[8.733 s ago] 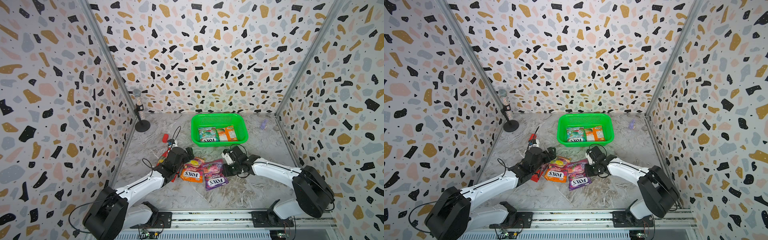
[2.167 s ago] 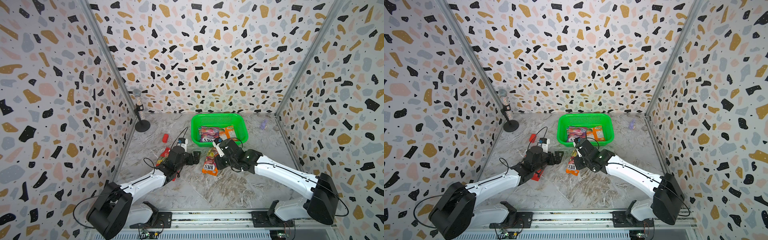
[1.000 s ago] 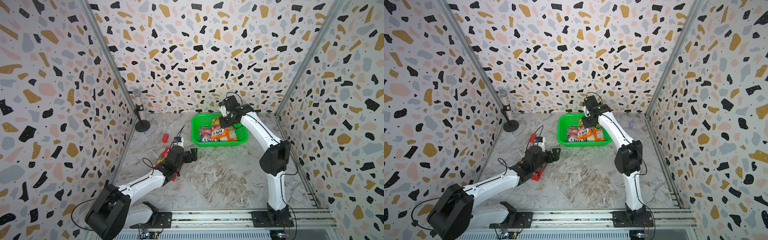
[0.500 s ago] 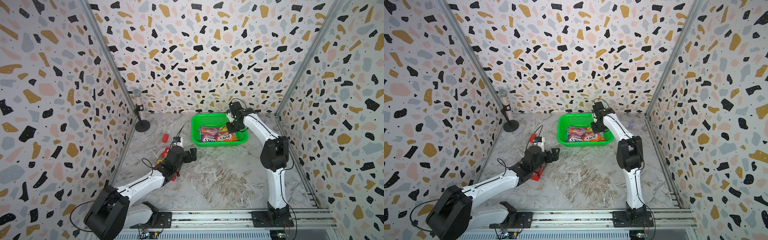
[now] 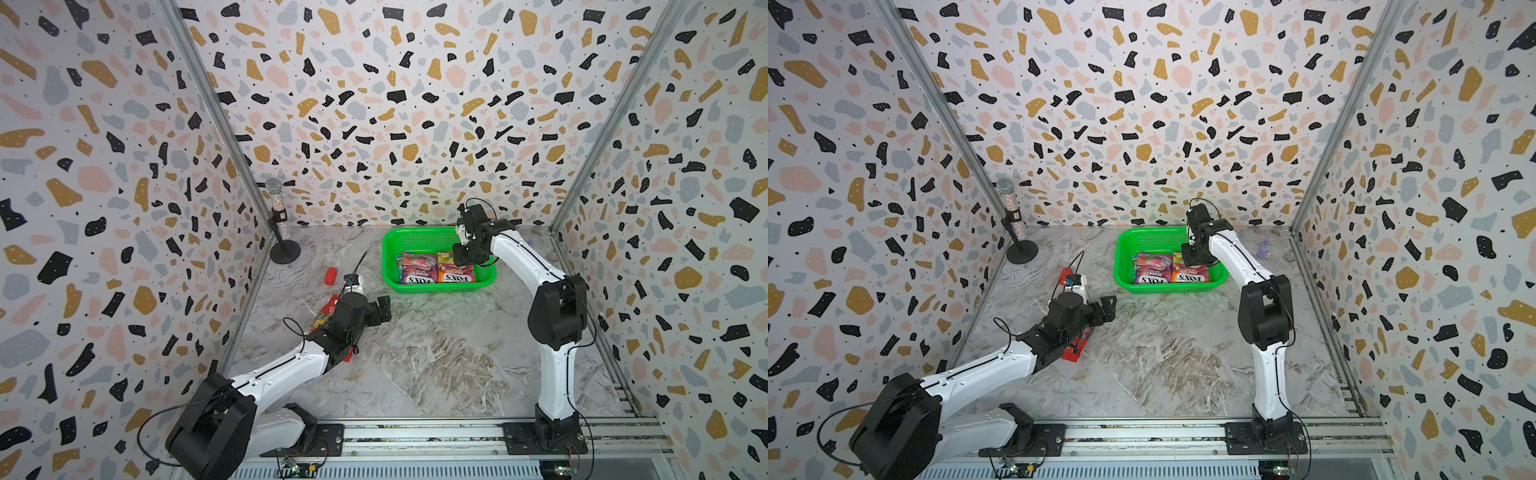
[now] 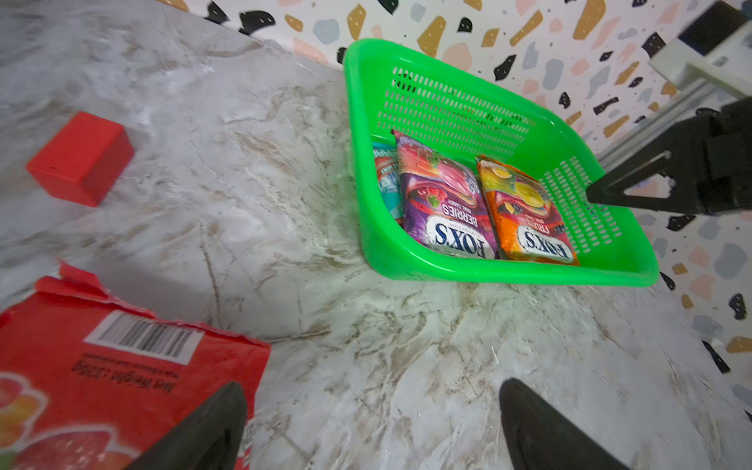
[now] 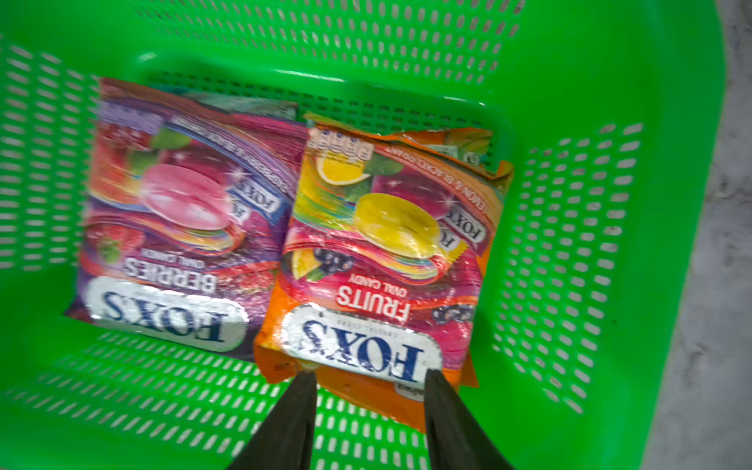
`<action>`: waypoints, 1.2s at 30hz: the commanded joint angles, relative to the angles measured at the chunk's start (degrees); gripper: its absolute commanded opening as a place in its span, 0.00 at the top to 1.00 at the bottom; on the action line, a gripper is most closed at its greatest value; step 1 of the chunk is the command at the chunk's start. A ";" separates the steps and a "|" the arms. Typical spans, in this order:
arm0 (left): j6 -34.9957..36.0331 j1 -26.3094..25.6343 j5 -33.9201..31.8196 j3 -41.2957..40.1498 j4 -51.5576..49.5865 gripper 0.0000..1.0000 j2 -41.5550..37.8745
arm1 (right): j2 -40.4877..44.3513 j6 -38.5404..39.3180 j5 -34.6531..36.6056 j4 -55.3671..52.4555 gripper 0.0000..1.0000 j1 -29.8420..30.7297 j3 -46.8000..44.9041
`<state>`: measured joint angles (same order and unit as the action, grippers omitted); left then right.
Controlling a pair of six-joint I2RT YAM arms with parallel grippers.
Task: Put the candies in the basket
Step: Place the candy in the basket, then pick up the candy at the center of the board.
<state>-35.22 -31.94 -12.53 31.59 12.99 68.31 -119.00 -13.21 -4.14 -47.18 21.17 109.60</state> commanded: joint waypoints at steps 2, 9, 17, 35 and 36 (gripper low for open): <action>-6.45 0.17 -13.55 -1.71 -1.83 0.00 -2.67 | 1.70 -5.61 -8.34 6.40 0.52 0.20 -3.37; -16.57 0.47 -28.40 -3.64 -7.33 0.00 -5.44 | -4.71 -8.80 -7.40 5.18 0.52 0.27 -3.99; -15.37 0.91 -28.81 -3.49 -13.63 0.00 -12.67 | -1.99 -8.67 -7.37 3.68 0.53 0.27 -5.16; -6.47 1.05 -22.05 -2.51 -11.32 0.00 -11.81 | 39.62 -6.65 -8.20 44.08 0.49 11.32 -58.68; -3.82 1.09 -22.05 -2.58 -9.78 0.00 -11.29 | 40.04 -7.55 -8.99 47.36 0.49 11.48 -60.68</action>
<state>-44.62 -31.18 -34.94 28.05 0.19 56.31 -80.53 -21.61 -13.47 -10.79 32.51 52.99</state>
